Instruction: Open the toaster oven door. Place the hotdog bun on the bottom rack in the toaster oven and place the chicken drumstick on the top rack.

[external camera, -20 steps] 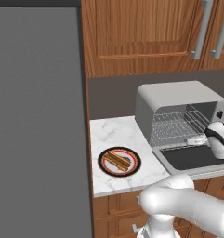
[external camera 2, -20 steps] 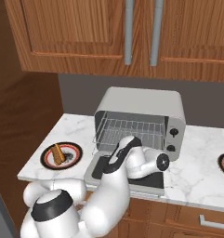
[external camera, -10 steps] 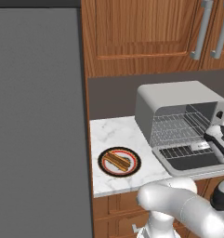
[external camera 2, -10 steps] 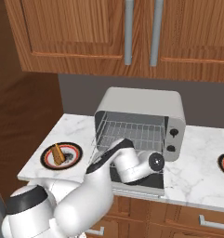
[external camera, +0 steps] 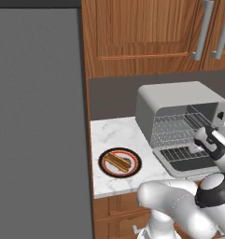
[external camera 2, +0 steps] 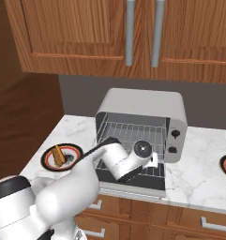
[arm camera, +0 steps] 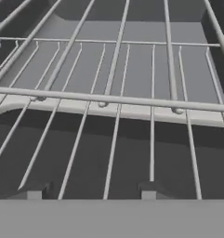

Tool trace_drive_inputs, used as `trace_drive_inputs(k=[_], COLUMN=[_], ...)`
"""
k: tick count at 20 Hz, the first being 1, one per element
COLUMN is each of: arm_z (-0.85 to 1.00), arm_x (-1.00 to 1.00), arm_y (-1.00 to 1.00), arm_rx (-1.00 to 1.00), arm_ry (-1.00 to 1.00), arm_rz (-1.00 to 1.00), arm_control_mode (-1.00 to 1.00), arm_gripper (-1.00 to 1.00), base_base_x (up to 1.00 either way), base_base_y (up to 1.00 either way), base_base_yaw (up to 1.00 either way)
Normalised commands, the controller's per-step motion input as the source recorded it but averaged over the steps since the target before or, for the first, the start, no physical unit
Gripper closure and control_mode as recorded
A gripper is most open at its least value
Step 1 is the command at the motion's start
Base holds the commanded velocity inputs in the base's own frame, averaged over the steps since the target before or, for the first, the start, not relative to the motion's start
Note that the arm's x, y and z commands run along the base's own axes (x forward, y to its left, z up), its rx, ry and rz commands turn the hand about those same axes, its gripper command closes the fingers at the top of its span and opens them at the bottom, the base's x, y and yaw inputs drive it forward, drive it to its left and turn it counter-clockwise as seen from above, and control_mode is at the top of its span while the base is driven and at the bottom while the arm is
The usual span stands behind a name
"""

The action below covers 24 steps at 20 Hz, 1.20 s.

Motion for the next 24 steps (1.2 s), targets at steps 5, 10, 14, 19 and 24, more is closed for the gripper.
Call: trace_drive_inputs(k=[5, 10, 14, 19, 24], arm_z=[-0.45, 0.24, 0.46, 0.39, 0.27], arm_x=[-0.60, -0.37, -0.18, -0.08, 0.00], arm_y=[-0.03, 0.00, 0.27, 0.51, 0.64], arm_rx=[-0.03, 0.06, -0.01, -0.09, -0.06], arm_ry=[0.12, 0.00, -0.02, 0.02, 0.08], arm_rz=[-0.08, -0.06, -0.01, 0.00, 0.00], arm_control_mode=[-1.00, -1.00, -1.00, -1.00, -1.00], arm_gripper=[-1.00, -1.00, -1.00, -1.00, -1.00], base_base_x=[0.00, 0.00, 0.00, 0.00, 0.00], base_base_y=[0.00, 0.00, 0.00, 0.00, 0.00], base_base_yaw=[0.00, 0.00, 0.00, 0.00, 0.00])
